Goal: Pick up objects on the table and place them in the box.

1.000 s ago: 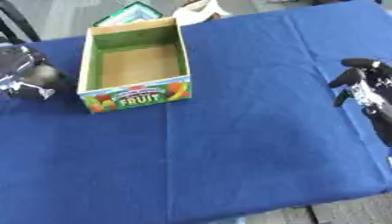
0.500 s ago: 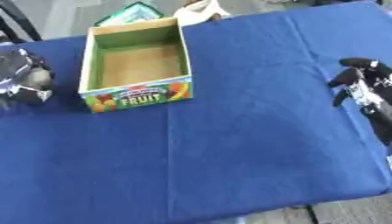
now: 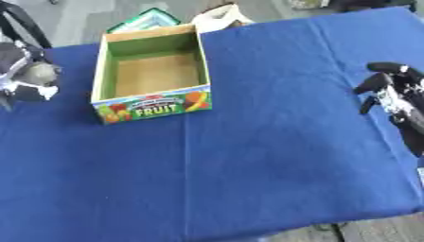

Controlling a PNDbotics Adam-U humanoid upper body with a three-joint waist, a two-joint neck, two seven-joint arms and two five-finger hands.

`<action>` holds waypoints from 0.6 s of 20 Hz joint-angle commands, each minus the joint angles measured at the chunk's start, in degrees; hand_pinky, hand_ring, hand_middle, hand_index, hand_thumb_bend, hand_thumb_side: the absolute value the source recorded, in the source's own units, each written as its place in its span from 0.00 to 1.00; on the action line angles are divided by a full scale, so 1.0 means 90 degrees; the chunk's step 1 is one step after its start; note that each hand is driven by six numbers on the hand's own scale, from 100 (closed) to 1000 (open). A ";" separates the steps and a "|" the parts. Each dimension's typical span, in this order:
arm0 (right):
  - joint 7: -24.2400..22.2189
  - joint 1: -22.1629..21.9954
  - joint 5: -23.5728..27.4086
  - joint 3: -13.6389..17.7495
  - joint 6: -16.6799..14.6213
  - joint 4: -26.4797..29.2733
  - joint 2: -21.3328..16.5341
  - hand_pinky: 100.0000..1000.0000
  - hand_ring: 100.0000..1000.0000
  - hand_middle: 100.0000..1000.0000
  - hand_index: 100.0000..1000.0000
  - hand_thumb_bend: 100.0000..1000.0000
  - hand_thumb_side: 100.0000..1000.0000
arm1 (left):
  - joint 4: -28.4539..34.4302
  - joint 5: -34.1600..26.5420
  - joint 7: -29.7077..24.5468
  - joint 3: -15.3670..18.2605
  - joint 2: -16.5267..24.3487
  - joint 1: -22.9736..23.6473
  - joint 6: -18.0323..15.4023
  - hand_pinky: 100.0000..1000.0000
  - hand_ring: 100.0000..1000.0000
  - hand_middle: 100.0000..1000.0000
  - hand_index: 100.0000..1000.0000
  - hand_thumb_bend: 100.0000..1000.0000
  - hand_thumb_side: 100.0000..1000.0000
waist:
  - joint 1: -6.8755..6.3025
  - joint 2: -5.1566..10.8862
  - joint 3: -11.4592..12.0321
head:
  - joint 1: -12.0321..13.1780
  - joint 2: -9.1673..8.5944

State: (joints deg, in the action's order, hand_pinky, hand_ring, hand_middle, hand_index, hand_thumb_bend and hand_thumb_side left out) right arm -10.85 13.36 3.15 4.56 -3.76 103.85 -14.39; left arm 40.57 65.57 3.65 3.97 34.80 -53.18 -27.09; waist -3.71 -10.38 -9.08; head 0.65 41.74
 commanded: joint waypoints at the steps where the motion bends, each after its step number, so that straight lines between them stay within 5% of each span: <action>1: -0.0029 0.0036 -0.0011 0.0025 -0.0016 0.0055 -0.0055 0.30 0.56 0.47 0.73 0.00 0.37 | 0.0568 -0.0458 -0.0078 -0.0088 0.0246 -0.0254 -0.0205 0.03 0.08 0.03 0.29 0.00 0.10 | 0.0016 0.0147 0.0007 | 0.0003 0.0008; 12: -0.0103 0.0092 0.0026 -0.0041 -0.0017 0.0055 -0.0037 0.30 0.56 0.47 0.73 0.00 0.37 | 0.1276 -0.1213 -0.0552 -0.0535 -0.0491 -0.0708 -0.0602 0.03 0.09 0.04 0.30 0.00 0.10 | -0.0007 0.0152 -0.0205 | 0.0164 -0.0052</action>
State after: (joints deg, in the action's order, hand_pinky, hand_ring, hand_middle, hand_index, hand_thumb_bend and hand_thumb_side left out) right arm -11.46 13.47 3.17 4.20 -3.77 103.83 -14.37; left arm 50.54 55.25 -0.94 -0.72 29.89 -57.79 -32.23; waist -3.91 -9.88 -11.03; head 1.78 41.70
